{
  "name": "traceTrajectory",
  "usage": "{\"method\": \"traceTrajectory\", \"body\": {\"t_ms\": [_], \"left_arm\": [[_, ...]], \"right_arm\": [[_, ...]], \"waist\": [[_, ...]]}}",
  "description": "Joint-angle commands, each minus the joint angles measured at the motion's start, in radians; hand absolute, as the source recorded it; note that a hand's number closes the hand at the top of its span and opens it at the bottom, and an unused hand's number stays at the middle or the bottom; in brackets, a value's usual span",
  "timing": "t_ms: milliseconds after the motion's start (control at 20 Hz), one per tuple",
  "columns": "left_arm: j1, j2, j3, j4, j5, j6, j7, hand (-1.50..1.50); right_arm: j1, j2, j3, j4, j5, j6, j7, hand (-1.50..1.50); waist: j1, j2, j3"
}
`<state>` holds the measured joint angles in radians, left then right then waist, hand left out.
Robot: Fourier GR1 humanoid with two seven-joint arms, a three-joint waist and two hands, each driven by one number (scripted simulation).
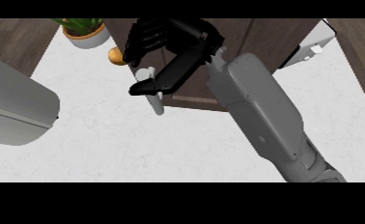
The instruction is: Pick up the bottled water, place it into the cabinet and close the cabinet
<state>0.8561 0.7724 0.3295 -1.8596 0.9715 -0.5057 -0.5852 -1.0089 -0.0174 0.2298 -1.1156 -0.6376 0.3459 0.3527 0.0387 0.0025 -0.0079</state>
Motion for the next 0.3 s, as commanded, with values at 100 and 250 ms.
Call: {"method": "traceTrajectory", "body": {"t_ms": [100, 250], "left_arm": [[-0.036, -0.032, -0.035, -0.001, -0.047, -0.014, -0.003, -1.50], [-0.029, -0.009, -0.007, 0.005, -0.015, -0.036, 0.019, -1.50]], "right_arm": [[-0.121, -0.089, -0.141, 0.072, 0.075, -0.094, -0.111, -1.50], [-0.161, -0.036, -0.127, 0.092, 0.109, -0.171, -0.113, -1.50]], "waist": [[-0.008, 0.007, 0.006], [0.005, 0.005, 0.006]]}}
